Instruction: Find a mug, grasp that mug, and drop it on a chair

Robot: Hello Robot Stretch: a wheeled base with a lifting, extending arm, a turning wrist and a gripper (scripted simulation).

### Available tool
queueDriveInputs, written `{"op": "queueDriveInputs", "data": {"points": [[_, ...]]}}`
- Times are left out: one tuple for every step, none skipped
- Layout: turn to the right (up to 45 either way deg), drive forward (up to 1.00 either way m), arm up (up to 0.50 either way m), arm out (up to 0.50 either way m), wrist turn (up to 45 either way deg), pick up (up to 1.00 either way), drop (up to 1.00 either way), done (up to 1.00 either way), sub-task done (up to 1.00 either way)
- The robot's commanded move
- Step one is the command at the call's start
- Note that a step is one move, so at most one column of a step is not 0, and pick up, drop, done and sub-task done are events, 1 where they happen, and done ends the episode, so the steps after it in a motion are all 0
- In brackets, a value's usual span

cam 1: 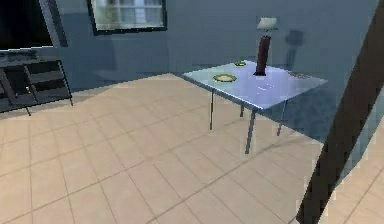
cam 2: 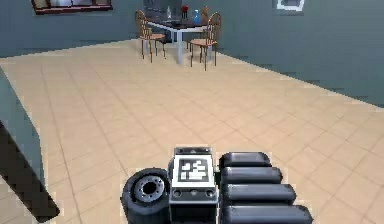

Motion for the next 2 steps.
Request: {"op": "queueDriveInputs", "data": {"points": [[-33.0,0.0,0.0,0.0,0.0,0.0,0.0,0.0,0.0],[0.0,0.5,0.0,0.0,0.0,0.0,0.0,0.0,0.0]]}}
